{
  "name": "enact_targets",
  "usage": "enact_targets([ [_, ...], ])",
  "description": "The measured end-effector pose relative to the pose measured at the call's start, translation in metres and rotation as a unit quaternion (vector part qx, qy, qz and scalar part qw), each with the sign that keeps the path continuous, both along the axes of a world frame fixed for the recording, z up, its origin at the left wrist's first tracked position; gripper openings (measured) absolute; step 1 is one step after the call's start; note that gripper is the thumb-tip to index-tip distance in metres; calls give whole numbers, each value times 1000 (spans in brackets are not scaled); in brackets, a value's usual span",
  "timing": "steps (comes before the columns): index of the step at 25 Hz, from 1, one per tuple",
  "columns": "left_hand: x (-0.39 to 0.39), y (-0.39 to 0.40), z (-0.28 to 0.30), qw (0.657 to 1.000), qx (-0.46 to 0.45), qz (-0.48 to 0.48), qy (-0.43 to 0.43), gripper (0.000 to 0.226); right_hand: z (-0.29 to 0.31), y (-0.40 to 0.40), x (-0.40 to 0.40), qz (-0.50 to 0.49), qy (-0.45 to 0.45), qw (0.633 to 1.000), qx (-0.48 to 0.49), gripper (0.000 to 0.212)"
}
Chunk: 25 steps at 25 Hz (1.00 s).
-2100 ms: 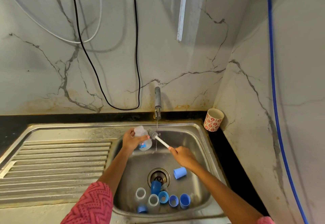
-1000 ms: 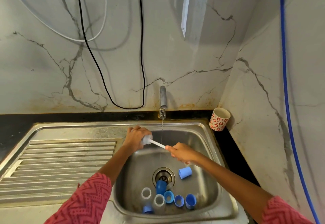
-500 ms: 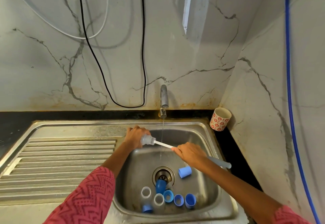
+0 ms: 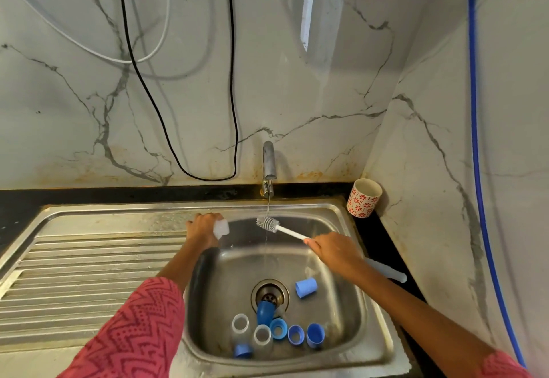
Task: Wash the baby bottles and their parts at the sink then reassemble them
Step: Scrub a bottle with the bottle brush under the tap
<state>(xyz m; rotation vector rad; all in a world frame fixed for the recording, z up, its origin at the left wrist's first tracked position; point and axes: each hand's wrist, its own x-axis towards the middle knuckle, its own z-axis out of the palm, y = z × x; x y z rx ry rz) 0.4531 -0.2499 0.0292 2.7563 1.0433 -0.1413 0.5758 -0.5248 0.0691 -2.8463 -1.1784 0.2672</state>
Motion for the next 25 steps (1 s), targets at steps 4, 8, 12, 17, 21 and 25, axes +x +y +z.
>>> enact_targets([
  [4,16,-29,-3,991,-108,21,-79,74,-11,26,-17,-2,44,999,28,52],
  [8,18,-25,-1,969,-169,84,-161,77,-35,13,-9,-68,95,992,41,53],
  [12,16,-31,-3,975,-161,65,-136,73,-27,23,-26,-53,127,987,86,51],
  [17,15,-44,-3,966,-181,80,-164,73,-40,20,-23,-122,139,981,66,53],
  [21,14,-52,-8,964,-197,83,-160,74,-40,29,-40,-85,162,978,103,51],
  [25,13,-54,-6,953,-219,92,-190,74,-48,19,-31,-129,158,977,62,53],
])
